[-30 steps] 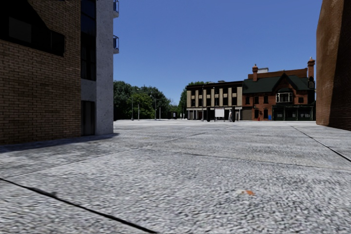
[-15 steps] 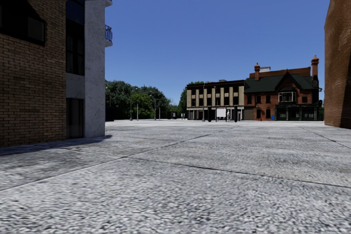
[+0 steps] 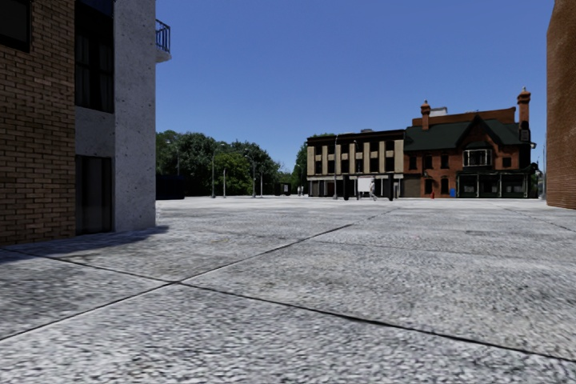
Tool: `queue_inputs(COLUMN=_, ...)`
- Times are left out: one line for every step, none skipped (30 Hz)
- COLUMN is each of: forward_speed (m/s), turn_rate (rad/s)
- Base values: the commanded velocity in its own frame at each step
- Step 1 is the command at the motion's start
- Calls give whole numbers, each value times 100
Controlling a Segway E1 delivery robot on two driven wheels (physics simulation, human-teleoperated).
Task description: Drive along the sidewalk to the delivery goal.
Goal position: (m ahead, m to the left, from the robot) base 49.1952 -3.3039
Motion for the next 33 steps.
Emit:
queue_inputs(forward_speed=200, turn_rate=16)
queue_inputs(forward_speed=200, turn_rate=19)
queue_inputs(forward_speed=200, turn_rate=20)
queue_inputs(forward_speed=200, turn_rate=20)
queue_inputs(forward_speed=200, turn_rate=21)
queue_inputs(forward_speed=200, turn_rate=21)
queue_inputs(forward_speed=200, turn_rate=21)
queue_inputs(forward_speed=200, turn_rate=21)
queue_inputs(forward_speed=200, turn_rate=21)
queue_inputs(forward_speed=200, turn_rate=21)
queue_inputs(forward_speed=200, turn_rate=21)
queue_inputs(forward_speed=200, turn_rate=21)
queue_inputs(forward_speed=200, turn_rate=21)
queue_inputs(forward_speed=200, turn_rate=21)
queue_inputs(forward_speed=200, turn_rate=21)
queue_inputs(forward_speed=200, turn_rate=21)
queue_inputs(forward_speed=200, turn_rate=21)
queue_inputs(forward_speed=200, turn_rate=21)
queue_inputs(forward_speed=200, turn_rate=21)
queue_inputs(forward_speed=200, turn_rate=21)
queue_inputs(forward_speed=200, turn_rate=21)
queue_inputs(forward_speed=200, turn_rate=21)
queue_inputs(forward_speed=200, turn_rate=21)
queue_inputs(forward_speed=200, turn_rate=21)
queue_inputs(forward_speed=200, turn_rate=21)
queue_inputs(forward_speed=200, turn_rate=21)
queue_inputs(forward_speed=200, turn_rate=21)
queue_inputs(forward_speed=200, turn_rate=21)
queue_inputs(forward_speed=200, turn_rate=21)
queue_inputs(forward_speed=200, turn_rate=21)
queue_inputs(forward_speed=200, turn_rate=21)
queue_inputs(forward_speed=200, turn_rate=21)
queue_inputs(forward_speed=200, turn_rate=21)
